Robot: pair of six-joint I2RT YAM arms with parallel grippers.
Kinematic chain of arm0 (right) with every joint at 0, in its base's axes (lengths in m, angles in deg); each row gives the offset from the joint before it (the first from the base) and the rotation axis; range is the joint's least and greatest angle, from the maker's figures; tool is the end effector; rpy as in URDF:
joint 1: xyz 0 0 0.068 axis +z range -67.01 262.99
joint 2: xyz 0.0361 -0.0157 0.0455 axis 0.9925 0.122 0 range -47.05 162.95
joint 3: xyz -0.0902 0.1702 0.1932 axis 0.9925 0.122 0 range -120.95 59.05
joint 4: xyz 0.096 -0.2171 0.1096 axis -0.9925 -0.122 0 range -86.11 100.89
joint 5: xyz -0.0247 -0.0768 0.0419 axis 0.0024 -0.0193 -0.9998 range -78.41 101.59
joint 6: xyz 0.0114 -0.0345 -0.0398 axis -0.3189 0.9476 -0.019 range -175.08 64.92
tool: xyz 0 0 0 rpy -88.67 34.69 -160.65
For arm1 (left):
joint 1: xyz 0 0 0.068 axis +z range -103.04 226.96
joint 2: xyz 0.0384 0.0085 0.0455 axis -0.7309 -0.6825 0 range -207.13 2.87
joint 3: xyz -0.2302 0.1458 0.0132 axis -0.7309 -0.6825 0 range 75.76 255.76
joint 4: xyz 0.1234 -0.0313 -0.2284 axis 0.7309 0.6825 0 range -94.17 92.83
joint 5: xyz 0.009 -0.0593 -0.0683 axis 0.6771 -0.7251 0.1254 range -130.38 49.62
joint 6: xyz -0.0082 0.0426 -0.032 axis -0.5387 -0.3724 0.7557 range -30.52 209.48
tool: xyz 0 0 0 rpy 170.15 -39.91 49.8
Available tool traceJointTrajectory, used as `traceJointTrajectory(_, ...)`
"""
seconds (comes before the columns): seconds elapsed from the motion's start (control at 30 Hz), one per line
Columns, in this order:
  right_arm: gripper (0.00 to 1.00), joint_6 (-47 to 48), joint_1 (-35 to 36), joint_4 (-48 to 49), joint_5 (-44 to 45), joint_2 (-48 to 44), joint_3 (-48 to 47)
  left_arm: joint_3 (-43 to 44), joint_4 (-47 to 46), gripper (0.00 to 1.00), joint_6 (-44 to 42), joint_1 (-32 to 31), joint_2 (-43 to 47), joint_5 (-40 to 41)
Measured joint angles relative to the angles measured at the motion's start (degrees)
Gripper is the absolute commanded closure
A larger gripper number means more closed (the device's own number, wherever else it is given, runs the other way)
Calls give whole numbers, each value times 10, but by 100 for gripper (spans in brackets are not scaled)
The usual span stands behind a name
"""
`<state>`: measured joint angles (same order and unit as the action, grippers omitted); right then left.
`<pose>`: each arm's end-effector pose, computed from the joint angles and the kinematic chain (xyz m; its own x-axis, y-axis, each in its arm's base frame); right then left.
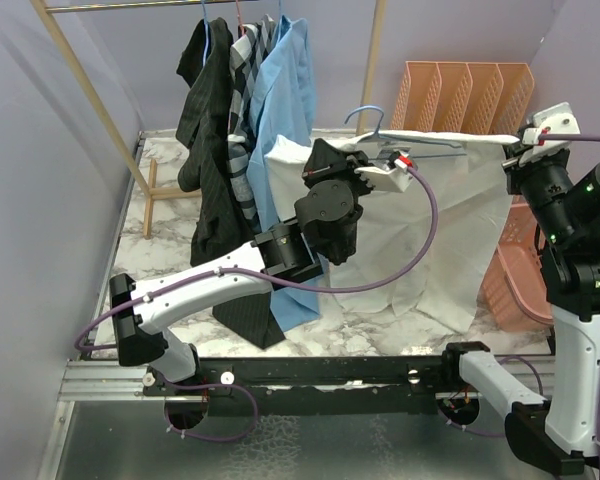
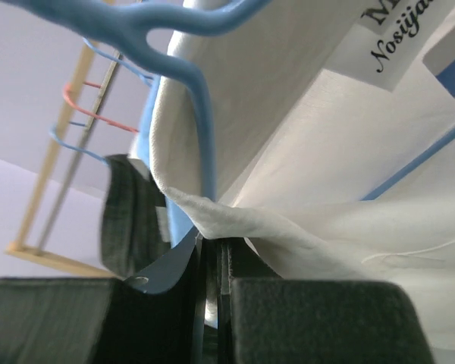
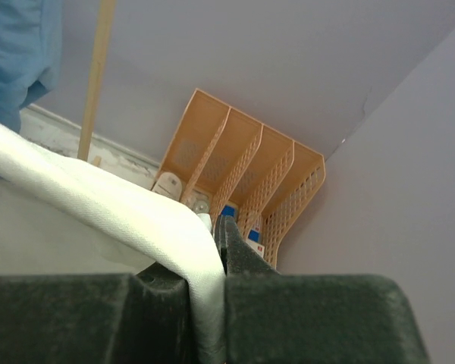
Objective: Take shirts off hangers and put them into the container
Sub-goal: Remove the shirt from the hanger.
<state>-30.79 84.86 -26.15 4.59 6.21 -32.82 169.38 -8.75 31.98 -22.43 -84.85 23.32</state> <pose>0.1251 0.0084 0.5278 0.0883 -0.4056 -0.9098 -0.1291 0.9010 -0.4142 0.1480 -0.3026 0.4785 0.1225 0.7359 -0.6660 0.0021 0.6708 0.7416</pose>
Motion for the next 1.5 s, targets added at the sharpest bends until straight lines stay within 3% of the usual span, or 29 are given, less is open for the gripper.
traceJointTrajectory(0.23,99,-5,-7,-46,9,-38,26,55,-95,100,-248,5,-46,14)
traceJointTrajectory(0.6,99,11,-8,-98,30,-35,5,20,-159,100,-376,5,-48,6)
traceJointTrajectory(0.97,99,15,-7,-105,-5,-44,43,-7,-166,100,-380,5,-8,-24)
traceJointTrajectory(1.2,99,15,-7,-105,-36,-30,39,-45,-114,100,-353,5,43,-54)
traceJointTrajectory(1.5,99,33,-7,-106,-88,-14,52,22,90,100,-154,3,71,-92)
